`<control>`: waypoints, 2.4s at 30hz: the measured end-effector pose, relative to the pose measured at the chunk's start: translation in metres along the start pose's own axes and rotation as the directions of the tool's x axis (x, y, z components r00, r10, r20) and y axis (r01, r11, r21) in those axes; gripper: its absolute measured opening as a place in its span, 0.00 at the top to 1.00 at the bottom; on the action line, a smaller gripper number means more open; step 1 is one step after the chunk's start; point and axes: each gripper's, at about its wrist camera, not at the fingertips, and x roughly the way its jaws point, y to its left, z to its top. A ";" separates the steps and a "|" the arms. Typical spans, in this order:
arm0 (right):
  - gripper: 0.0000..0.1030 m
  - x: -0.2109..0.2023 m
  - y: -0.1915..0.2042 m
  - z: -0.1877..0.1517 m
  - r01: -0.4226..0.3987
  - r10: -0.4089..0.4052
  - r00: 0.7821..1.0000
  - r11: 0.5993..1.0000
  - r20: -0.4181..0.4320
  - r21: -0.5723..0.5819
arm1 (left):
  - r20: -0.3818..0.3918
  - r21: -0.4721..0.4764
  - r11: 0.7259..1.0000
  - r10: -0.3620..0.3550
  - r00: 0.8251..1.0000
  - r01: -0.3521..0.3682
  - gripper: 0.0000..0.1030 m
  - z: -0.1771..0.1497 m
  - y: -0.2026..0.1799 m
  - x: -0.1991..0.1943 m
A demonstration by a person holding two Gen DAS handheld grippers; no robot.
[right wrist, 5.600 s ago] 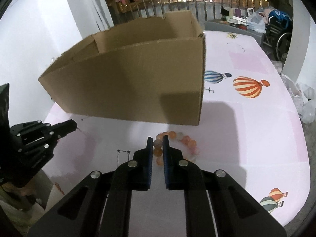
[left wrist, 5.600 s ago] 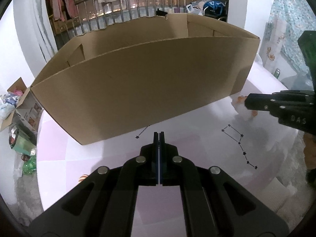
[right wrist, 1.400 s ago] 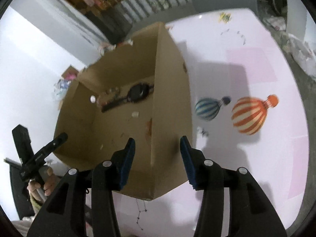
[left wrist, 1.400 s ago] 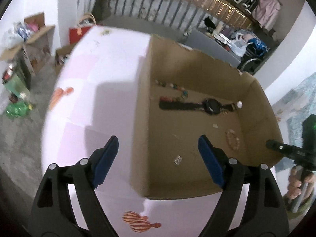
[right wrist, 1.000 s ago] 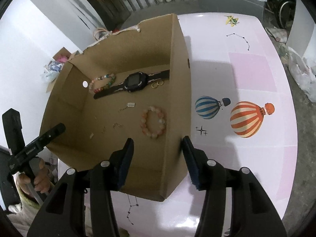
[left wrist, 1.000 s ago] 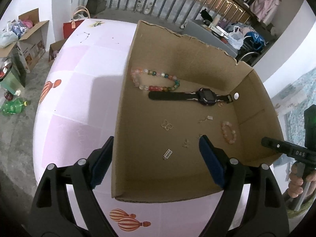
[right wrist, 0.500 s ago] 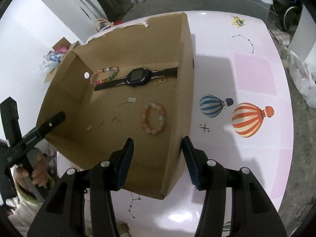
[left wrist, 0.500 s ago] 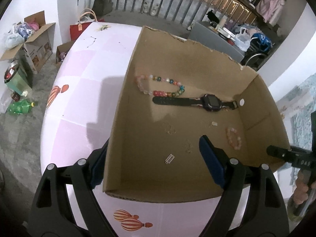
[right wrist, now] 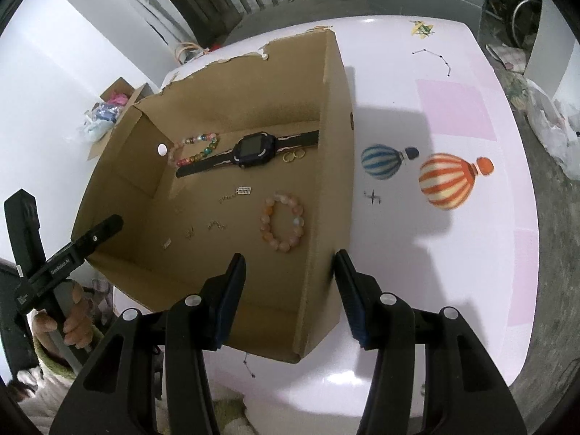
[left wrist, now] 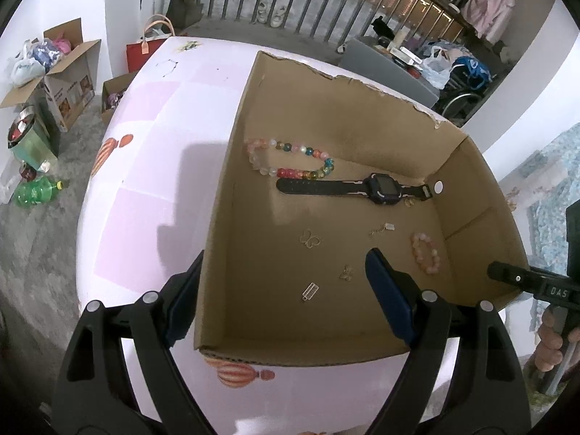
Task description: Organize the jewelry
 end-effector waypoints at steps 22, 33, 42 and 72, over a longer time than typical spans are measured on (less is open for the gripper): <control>0.51 -0.008 -0.004 -0.047 0.001 -0.002 0.999 1.000 0.034 0.019 | 0.006 0.037 0.997 0.061 0.998 -0.061 0.22 -0.034 -0.005 -0.004; 0.51 -0.008 -0.004 -0.052 -0.002 0.001 0.998 1.000 0.067 0.023 | 0.034 0.035 0.997 0.062 0.998 -0.063 0.22 -0.039 -0.001 -0.004; 0.43 -0.039 -0.016 -0.078 -0.069 0.031 0.964 0.988 0.266 0.135 | 0.195 0.064 0.987 0.130 0.972 -0.145 0.20 -0.058 0.000 -0.046; 0.06 -0.077 0.065 -0.192 0.268 -0.297 0.835 0.955 0.464 0.130 | 0.245 0.147 0.982 0.082 0.966 -0.120 0.08 -0.157 -0.061 -0.104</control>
